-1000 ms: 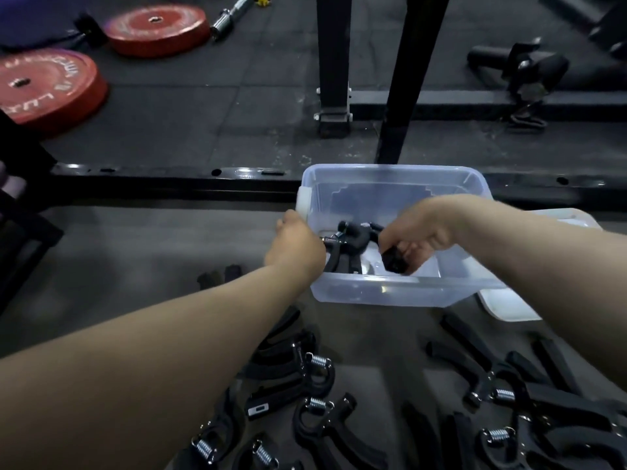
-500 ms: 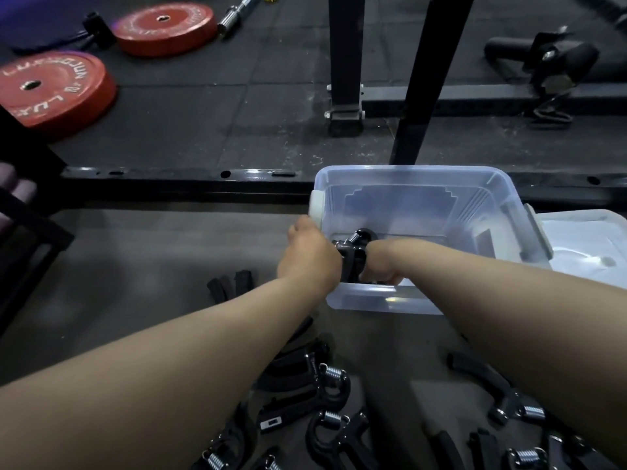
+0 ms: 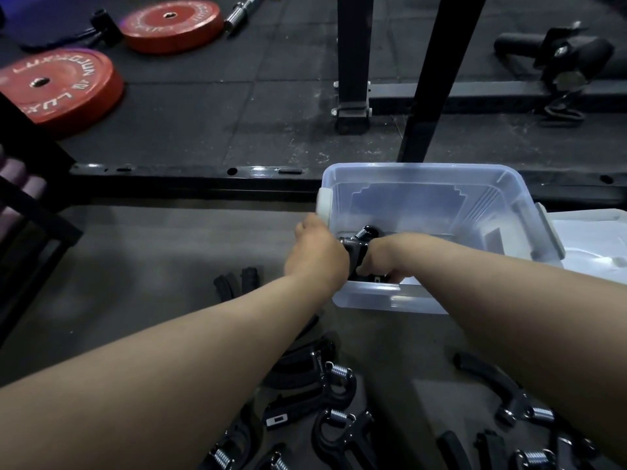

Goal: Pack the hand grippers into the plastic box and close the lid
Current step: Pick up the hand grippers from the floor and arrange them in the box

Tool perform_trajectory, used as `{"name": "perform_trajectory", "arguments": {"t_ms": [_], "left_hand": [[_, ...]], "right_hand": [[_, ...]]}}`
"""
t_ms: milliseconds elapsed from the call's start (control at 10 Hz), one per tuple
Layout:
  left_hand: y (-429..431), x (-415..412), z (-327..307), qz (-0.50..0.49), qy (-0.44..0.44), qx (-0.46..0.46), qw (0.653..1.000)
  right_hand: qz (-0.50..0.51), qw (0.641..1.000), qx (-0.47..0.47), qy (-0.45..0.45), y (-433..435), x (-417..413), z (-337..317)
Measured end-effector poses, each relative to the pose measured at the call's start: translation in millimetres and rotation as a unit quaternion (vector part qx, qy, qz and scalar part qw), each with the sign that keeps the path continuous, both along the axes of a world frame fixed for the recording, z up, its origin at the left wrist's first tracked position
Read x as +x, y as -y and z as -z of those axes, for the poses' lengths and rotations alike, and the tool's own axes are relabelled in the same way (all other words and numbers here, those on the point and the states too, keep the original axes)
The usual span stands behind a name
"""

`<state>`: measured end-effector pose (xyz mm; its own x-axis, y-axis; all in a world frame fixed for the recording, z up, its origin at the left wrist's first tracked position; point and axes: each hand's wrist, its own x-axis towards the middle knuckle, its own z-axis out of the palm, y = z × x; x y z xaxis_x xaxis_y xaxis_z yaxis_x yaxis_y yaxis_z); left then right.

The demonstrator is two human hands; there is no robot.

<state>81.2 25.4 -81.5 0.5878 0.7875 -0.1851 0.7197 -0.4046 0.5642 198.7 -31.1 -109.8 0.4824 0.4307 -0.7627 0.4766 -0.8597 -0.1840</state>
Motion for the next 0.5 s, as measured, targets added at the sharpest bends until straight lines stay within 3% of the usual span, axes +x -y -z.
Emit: {"name": "perform_trajectory", "arguments": {"t_ms": [100, 300, 500], "left_hand": [[-0.1, 0.4, -0.3, -0.035, 0.019, -0.064, 0.997], [-0.7, 0.1, 1.0, 0.004, 0.0, 0.002, 1.0], [-2.4, -0.7, 0.8, 0.016, 0.005, -0.003, 1.0]], "right_hand": [[0.029, 0.998, 0.039, 0.04, 1.1, 3.0, 3.0], [0.05, 0.998, 0.021, -0.009, 2.1, 12.3, 15.0], [0.016, 1.0, -0.008, 0.005, -2.8, 6.1, 10.4]]}}
